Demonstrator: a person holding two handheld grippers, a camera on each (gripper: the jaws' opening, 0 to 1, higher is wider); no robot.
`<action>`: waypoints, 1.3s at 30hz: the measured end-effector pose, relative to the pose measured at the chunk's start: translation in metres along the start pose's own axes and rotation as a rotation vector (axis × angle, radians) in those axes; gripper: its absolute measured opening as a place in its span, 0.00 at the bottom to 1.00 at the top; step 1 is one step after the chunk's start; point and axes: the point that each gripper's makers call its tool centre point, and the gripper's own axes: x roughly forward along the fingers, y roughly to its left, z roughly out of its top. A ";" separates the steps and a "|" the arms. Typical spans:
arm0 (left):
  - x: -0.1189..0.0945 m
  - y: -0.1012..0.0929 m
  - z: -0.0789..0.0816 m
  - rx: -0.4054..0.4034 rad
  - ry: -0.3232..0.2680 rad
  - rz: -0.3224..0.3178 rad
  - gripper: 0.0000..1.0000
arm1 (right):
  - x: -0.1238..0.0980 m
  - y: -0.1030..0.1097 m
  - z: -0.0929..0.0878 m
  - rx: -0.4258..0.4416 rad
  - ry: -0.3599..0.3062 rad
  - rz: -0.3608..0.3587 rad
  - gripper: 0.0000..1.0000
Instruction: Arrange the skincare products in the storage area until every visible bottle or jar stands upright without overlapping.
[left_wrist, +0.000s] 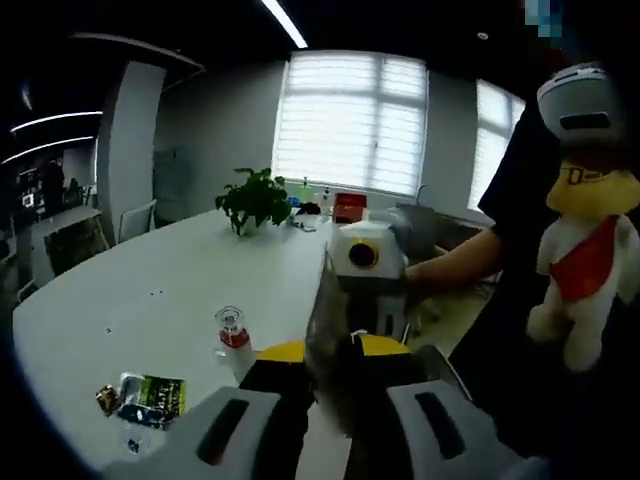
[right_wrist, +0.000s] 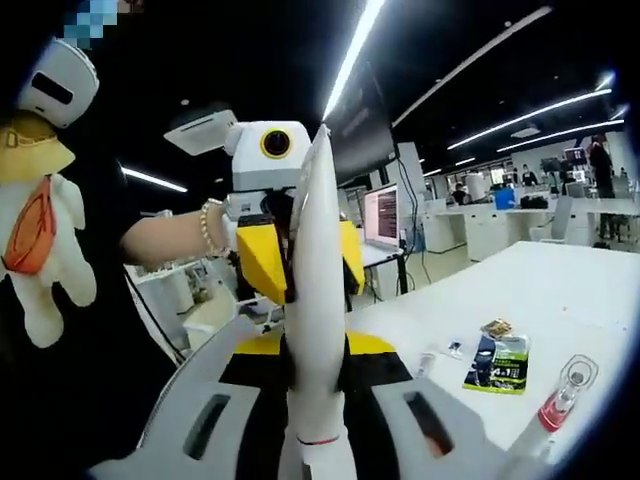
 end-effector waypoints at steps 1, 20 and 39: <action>-0.001 0.004 -0.001 0.005 0.003 0.002 0.18 | 0.001 -0.001 0.000 0.008 -0.004 0.000 0.19; 0.013 0.026 -0.047 0.091 0.207 -0.047 0.17 | 0.011 -0.034 -0.034 -0.037 0.100 -0.078 0.21; 0.044 0.061 -0.125 0.075 0.386 -0.047 0.16 | 0.015 -0.069 -0.113 0.012 0.216 -0.148 0.23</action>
